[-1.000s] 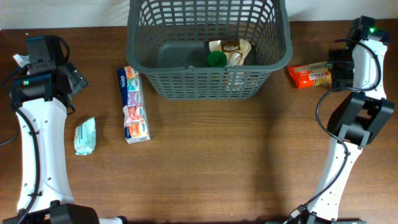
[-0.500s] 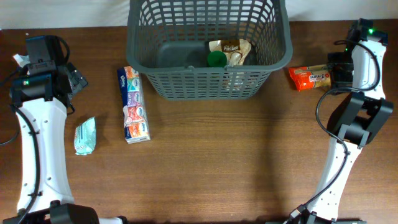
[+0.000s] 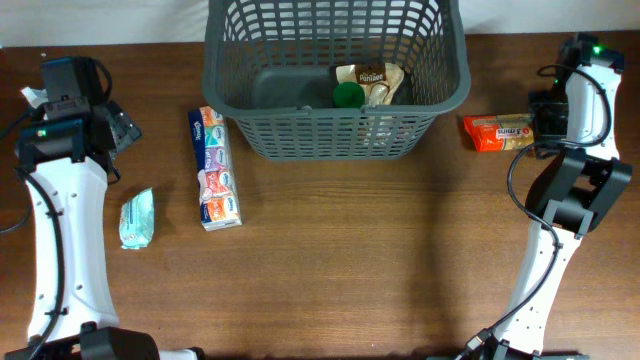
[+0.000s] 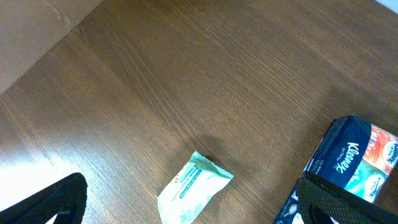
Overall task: Pack container
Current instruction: 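Lower the right gripper and close it on the spaghetti pack, then lift the spaghetti pack and carry it over the basket, then lower the spaghetti pack upright into the basket's right side, then open the right gripper and withdraw it to the right edge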
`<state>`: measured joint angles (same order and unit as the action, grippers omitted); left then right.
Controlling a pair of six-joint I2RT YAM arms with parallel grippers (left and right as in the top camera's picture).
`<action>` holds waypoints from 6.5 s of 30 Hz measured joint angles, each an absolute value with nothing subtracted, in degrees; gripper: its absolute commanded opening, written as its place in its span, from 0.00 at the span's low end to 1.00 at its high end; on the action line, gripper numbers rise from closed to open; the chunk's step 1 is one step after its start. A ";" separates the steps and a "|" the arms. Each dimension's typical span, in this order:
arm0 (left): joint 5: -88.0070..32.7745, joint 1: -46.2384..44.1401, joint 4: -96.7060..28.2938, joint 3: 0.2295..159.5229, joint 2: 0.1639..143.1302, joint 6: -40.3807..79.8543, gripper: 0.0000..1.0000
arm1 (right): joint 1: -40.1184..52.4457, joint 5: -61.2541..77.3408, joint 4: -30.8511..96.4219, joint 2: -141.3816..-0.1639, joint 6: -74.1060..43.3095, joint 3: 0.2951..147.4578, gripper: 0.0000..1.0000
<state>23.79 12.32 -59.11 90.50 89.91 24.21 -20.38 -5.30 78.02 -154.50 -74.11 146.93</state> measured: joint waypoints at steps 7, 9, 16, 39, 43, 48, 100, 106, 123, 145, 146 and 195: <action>23.79 12.32 -59.11 90.50 89.91 24.21 1.00 | -20.38 -3.68 75.50 -155.30 -70.41 146.76 0.99; 23.79 12.32 -59.11 90.50 89.91 24.21 1.00 | -20.38 -3.55 75.50 -155.30 -70.19 146.76 0.99; 23.77 12.32 -59.11 90.50 89.91 24.21 1.00 | -20.45 -3.55 76.93 -155.30 -71.85 146.78 0.66; 23.77 12.32 -59.13 90.50 89.91 24.21 1.00 | -23.18 -0.99 90.35 -154.80 -73.28 152.38 0.04; 23.77 12.32 -59.11 90.50 89.91 24.21 0.99 | -27.38 0.84 92.16 -154.74 -69.30 160.31 0.04; 23.77 12.32 -59.11 90.50 89.91 24.21 1.00 | -32.56 2.81 93.03 -151.24 -61.95 173.62 0.04; 23.77 12.32 -59.11 90.50 89.89 24.21 1.00 | 14.61 1.30 73.10 -128.90 -6.13 165.14 0.04; 23.79 12.32 -59.11 90.50 89.89 24.21 1.00 | 14.61 1.30 72.47 -131.83 -6.24 165.14 0.04; 23.77 12.32 -59.11 90.50 89.89 24.21 1.00 | 9.23 1.83 73.89 -141.08 -9.69 164.66 0.04; 23.79 12.32 -59.11 90.50 89.89 24.21 1.00 | 9.69 2.63 77.56 -141.62 -9.72 164.79 0.54; 23.77 12.32 -59.13 90.50 89.89 24.21 0.99 | 9.76 2.66 77.54 -141.67 -9.98 164.79 0.54; 23.77 12.32 -59.11 90.50 89.89 24.21 0.99 | -16.75 -30.02 93.03 -114.72 -23.38 173.07 0.99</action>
